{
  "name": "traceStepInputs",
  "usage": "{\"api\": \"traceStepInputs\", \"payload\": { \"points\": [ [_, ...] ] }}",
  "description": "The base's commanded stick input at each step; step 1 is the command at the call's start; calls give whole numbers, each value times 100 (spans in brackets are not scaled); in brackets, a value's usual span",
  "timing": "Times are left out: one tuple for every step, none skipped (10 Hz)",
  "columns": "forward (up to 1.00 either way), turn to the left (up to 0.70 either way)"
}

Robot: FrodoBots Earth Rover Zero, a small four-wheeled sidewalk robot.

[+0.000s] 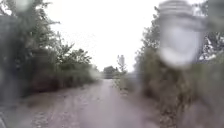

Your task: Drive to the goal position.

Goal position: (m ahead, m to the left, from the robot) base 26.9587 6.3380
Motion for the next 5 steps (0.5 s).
{"api": "traceStepInputs", "payload": {
  "points": [
    [70,0],
    [70,0],
    [70,0],
    [70,0],
    [70,0]
  ]
}}
